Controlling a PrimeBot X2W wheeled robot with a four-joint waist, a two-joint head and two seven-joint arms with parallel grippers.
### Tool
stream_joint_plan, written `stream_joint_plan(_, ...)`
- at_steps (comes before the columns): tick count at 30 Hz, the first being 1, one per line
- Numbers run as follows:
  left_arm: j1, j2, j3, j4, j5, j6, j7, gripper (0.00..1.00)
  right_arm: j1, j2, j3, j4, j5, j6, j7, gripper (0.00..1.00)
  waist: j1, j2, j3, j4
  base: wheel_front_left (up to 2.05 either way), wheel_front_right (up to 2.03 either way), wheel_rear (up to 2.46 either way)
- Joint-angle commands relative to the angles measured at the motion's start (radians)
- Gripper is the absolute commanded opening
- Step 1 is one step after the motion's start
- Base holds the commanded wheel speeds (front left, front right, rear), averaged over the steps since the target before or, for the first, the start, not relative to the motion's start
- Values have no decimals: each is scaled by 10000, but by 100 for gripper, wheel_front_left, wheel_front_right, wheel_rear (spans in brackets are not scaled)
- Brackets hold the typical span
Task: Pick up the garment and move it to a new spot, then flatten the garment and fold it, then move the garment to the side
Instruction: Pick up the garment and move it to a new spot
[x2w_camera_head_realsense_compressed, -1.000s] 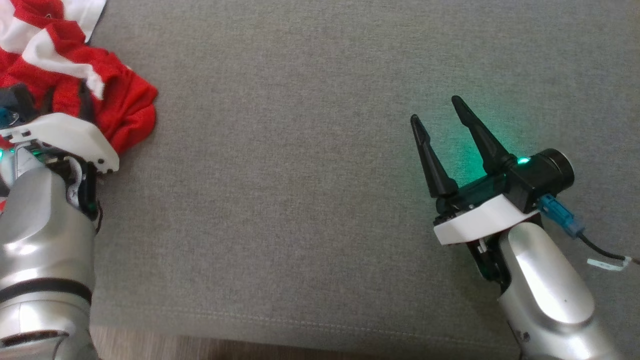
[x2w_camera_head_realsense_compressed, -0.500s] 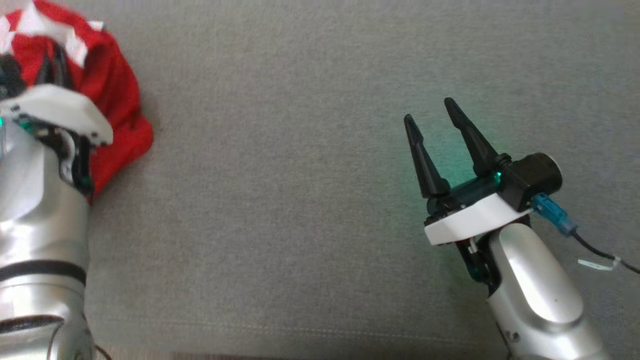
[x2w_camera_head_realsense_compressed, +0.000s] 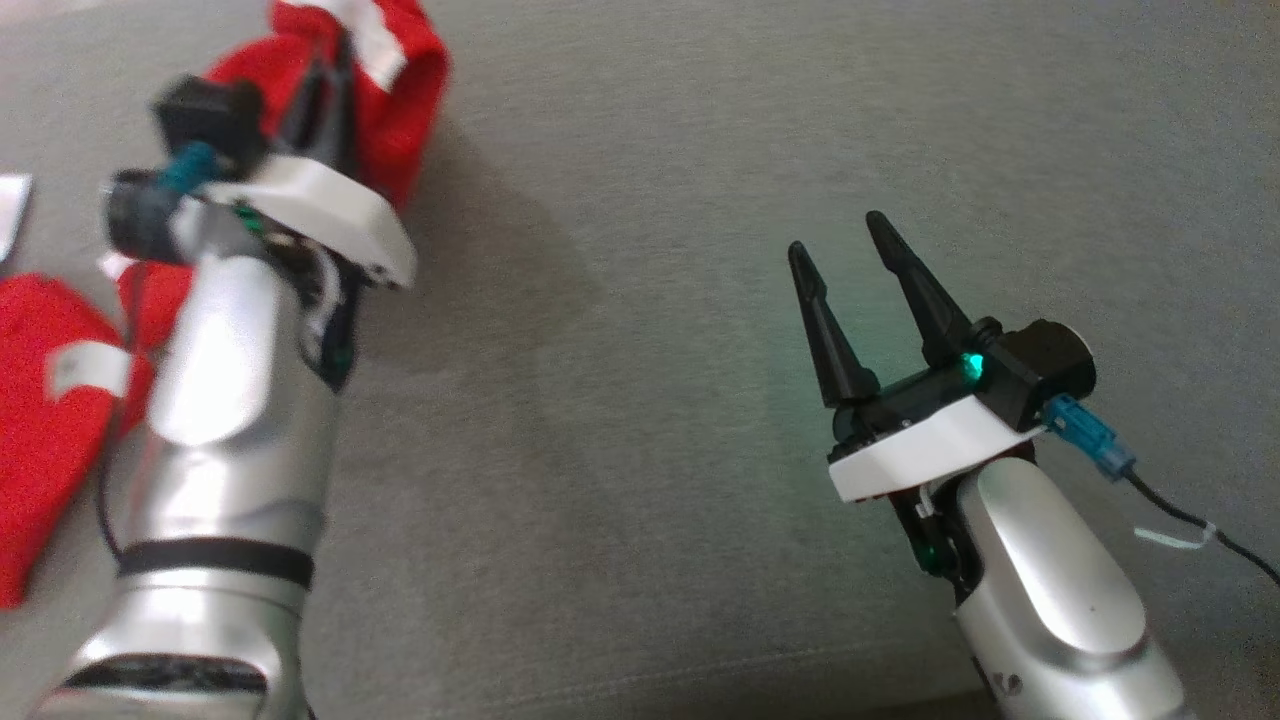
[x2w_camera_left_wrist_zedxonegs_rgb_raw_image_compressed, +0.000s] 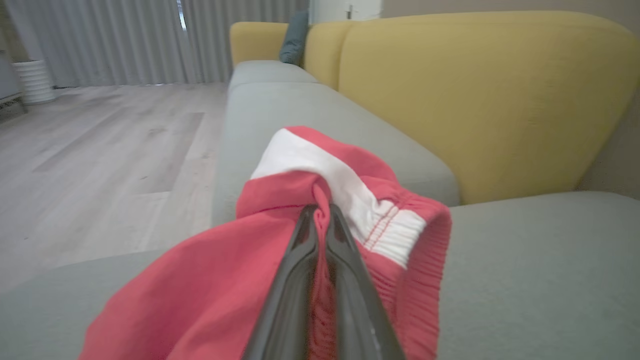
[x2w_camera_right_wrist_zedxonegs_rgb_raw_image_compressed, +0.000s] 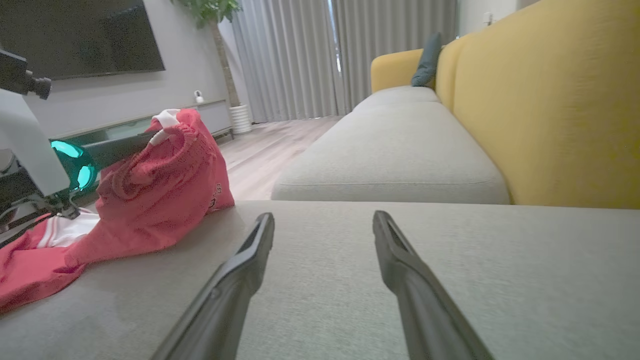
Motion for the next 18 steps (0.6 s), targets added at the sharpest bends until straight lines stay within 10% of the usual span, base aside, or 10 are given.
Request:
stream_joint_plan(1,-216,290,157,-418,14,-9,-122,0,0,185,210,-278,77,75,-63,100,0,0,-51,-507,0,0,0)
stream_joint_plan(10,670,-11,-2296,-1147,-1697,-37,-123,0,19,203,304,-446,435,75,-63,100,0,0,-44,-1895,0,0,0)
stream_joint_plan(18,1266,-14,-4944,-2083,-3477,1093,-123,0,119,205,264,-515,578,75,-63,100,0,0,26,-2399,0,0,0)
